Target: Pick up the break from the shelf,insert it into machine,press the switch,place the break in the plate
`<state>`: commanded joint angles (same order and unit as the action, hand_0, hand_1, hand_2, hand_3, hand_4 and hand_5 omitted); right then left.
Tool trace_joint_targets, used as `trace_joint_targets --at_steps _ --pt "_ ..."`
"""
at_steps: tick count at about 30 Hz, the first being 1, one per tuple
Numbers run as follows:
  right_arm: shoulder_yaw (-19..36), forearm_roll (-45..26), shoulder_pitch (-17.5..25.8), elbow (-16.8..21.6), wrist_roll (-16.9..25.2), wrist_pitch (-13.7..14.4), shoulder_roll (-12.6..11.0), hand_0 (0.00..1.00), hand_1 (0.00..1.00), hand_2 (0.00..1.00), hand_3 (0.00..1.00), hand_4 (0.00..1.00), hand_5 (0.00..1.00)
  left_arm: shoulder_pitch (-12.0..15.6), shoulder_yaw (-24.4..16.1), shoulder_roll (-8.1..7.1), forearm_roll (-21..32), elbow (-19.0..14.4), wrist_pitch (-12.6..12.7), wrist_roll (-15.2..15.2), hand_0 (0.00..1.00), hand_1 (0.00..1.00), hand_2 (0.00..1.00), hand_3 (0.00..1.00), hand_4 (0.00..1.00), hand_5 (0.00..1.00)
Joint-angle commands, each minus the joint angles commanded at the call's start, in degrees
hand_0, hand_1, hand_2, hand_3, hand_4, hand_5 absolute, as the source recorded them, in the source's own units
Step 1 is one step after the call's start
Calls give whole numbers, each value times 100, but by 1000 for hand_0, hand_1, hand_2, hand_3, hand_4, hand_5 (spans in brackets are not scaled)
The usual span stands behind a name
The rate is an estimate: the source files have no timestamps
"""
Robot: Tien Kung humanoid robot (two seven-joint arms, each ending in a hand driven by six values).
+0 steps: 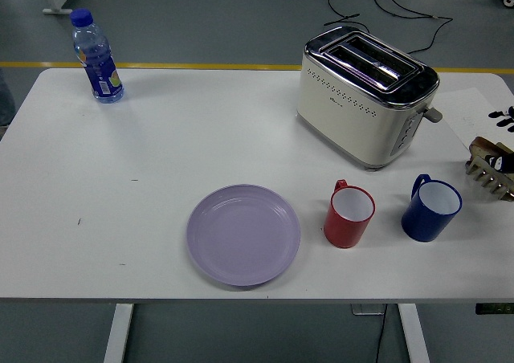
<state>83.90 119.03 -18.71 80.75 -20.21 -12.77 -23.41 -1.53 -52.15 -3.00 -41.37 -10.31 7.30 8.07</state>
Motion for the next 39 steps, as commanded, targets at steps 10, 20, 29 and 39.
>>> trace_joint_targets --at_steps 10,20,29,39 --pt "-266 233 -225 -217 -280 67 133 834 740 744 808 768 94 -14 42 -6 49 0 5 -7 685 648 701 719 453 998" --pt "-408 675 -469 -602 -397 103 280 652 605 621 732 756 97 -11 96 -9 104 0 15 -14 685 643 699 719 455 998" --pt "-579 902 -683 -983 -598 267 353 584 547 565 691 744 98 -27 212 -30 218 0 23 -41 685 638 697 718 455 998" --pt "-675 1097 -779 -1184 -733 358 360 460 433 473 579 718 93 -29 306 -37 326 0 27 -62 687 637 696 718 457 998"
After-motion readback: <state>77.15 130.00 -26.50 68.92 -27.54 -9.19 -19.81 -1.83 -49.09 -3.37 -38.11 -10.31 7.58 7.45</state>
